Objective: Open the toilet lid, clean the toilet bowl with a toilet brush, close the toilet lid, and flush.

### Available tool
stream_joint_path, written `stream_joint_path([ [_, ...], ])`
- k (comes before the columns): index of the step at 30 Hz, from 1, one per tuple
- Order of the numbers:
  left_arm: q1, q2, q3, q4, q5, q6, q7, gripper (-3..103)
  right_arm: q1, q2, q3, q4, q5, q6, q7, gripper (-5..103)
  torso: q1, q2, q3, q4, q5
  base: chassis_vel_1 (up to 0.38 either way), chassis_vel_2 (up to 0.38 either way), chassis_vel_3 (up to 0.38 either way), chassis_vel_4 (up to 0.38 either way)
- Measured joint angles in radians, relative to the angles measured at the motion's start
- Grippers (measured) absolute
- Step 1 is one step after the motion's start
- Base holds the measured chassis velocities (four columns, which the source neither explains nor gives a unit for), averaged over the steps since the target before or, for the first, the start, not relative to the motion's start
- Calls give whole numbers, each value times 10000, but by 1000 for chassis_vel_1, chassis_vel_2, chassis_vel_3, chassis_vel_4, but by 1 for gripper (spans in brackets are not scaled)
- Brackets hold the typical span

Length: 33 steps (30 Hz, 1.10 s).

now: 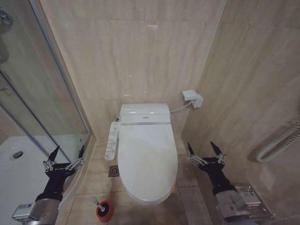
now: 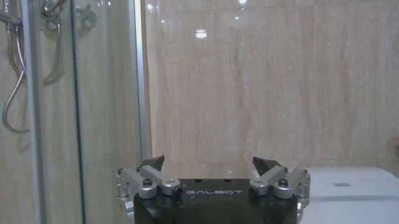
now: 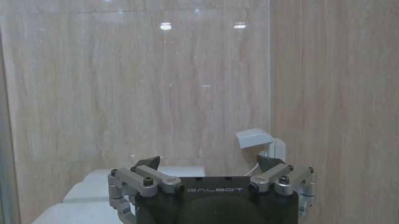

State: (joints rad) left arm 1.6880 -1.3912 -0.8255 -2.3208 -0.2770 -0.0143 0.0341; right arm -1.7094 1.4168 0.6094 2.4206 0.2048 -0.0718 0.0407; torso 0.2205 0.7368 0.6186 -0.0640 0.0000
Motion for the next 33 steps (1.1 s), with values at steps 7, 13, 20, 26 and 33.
stream_joint_path([
  [7,-4,-34,58,129,19,-142,-30,94,0,0,0,0,0,0,0,100,2,-1,1,1,0,-82,74,76,-77],
  [13,-7,-47,94,217,29,-257,58,96,0,0,0,0,0,0,0,100,2,-1,1,1,-1,-73,57,54,-58],
  [20,-22,-21,92,319,45,-437,279,96,0,0,0,0,0,0,0,100,2,0,1,1,0,-46,45,55,-41],
  [26,-20,-46,92,432,115,-579,481,96,0,0,0,0,0,0,0,100,1,0,0,0,-1,-63,72,66,-70],
  [33,-18,-75,93,521,168,-711,634,96,1,0,0,0,0,0,-1,100,2,-1,1,3,-1,-81,84,91,-94],
])
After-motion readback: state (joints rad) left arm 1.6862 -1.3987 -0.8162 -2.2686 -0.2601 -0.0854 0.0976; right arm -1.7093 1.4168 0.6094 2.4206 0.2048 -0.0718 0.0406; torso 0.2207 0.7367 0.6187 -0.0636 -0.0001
